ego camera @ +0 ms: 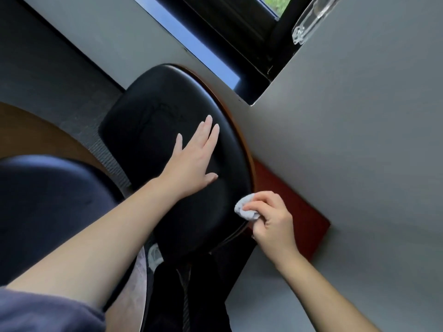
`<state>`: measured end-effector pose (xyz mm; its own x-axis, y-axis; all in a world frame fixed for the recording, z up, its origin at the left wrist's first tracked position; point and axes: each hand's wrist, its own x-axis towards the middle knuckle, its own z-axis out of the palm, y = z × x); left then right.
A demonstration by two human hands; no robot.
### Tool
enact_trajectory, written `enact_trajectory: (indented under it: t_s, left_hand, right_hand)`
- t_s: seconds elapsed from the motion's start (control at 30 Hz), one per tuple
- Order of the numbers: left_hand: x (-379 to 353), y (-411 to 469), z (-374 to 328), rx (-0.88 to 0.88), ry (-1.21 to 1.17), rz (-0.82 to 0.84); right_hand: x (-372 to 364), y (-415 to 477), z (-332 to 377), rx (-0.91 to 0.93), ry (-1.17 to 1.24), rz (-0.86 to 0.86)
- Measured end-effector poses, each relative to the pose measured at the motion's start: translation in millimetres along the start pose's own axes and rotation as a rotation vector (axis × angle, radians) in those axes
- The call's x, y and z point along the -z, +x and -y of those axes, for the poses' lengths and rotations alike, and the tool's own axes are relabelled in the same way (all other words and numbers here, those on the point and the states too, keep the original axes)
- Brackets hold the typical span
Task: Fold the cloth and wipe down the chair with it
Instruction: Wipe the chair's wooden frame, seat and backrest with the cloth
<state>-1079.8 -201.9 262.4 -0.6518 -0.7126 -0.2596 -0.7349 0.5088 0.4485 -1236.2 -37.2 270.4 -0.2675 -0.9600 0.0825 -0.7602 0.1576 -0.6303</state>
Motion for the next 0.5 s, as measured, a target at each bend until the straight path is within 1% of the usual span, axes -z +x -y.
enact_trajectory:
  t_s: [0.1,0.17,0.2,0.27,0.33,0.5]
  left_hand:
    - [-0.3,0.8,2.6,0.001,-0.001,0.017]
    - [1.2,1.0,3.7,0.001,-0.002,0.045]
    - [2.0,1.5,3.9,0.003,-0.003,0.055]
    - [3.7,1.8,3.3,0.004,0.002,0.070]
    - [4.6,2.7,3.1,0.006,0.007,0.074]
    - [3.3,3.8,6.5,0.000,0.004,0.076]
  right_hand:
    - [-11.5,29.6,3.6,-0.052,0.030,-0.124]
    - [-17.2,14.5,5.4,-0.088,0.049,-0.174]
    - [-20.1,-4.0,4.4,-0.097,0.039,-0.169]
    - [-23.9,-43.4,4.2,-0.127,0.052,-0.105]
    - [-24.1,-56.7,3.0,-0.122,0.056,-0.081]
    - [-24.6,-4.5,7.6,-0.106,0.067,-0.290]
